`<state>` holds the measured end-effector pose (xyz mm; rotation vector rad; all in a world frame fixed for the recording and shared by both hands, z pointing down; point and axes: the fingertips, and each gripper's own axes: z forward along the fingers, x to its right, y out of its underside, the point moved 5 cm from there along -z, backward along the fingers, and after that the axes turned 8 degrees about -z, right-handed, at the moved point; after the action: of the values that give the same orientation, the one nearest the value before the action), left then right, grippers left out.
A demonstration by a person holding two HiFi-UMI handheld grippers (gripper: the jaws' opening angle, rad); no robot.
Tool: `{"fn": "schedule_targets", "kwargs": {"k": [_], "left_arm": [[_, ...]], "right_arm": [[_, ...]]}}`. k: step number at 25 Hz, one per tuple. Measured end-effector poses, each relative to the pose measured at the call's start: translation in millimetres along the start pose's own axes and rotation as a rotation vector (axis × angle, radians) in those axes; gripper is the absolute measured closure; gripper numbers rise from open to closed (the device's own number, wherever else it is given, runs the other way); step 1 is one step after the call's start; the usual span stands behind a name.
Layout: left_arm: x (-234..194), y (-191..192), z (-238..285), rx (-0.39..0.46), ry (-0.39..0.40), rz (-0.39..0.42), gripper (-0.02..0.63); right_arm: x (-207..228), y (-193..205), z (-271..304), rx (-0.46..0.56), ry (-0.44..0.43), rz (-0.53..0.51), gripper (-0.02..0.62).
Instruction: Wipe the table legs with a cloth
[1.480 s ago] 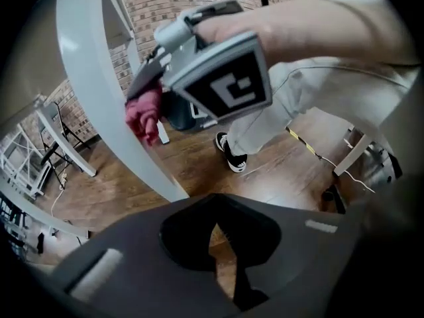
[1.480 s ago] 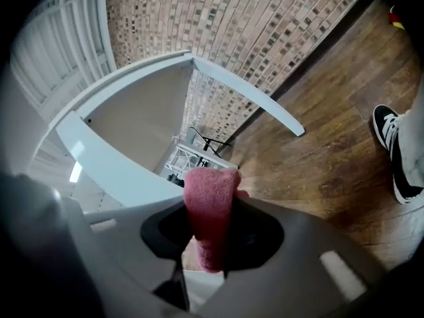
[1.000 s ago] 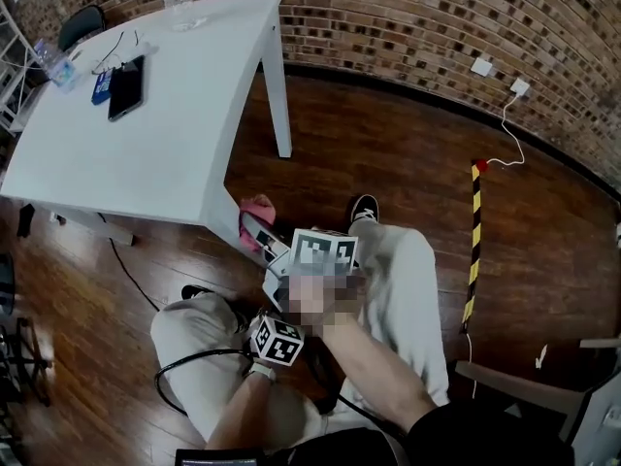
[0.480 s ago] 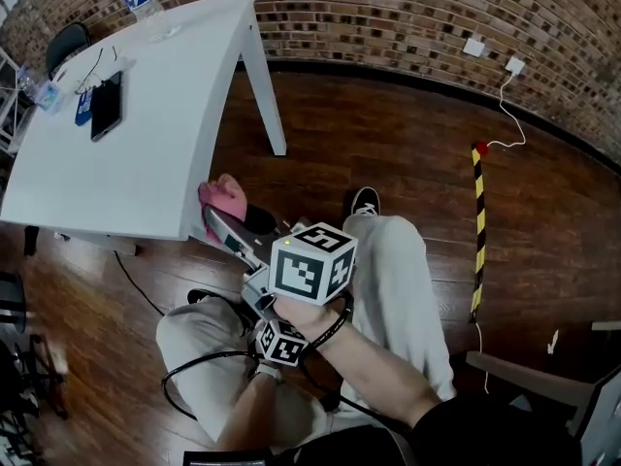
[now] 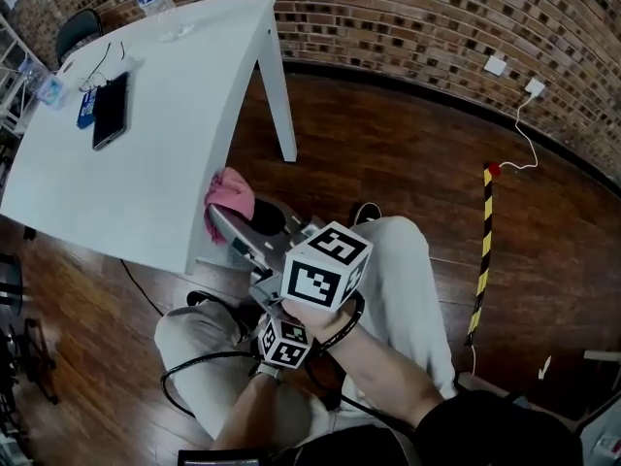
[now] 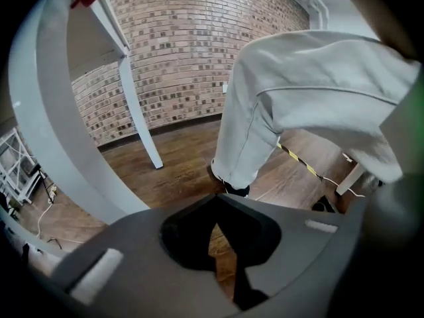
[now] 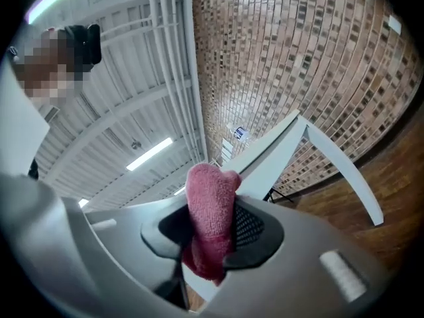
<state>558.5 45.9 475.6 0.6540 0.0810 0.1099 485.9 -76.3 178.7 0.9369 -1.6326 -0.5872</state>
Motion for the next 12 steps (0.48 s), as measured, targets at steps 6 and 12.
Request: {"fn": "schedule_targets", "kwargs": {"k": [6, 12], "left_arm": [[-1.7, -30.0, 28.0, -0.01, 0.013, 0.004, 0.603], [-8.7, -60.0, 64.9, -0.026, 0.02, -0.001, 0.603]], "right_arm": [[32.6, -12.3, 13.7, 0.003, -0.061, 0.028, 0.488], [67.2, -27.2, 32.2, -0.02, -0.117, 0.055, 0.488]]}}
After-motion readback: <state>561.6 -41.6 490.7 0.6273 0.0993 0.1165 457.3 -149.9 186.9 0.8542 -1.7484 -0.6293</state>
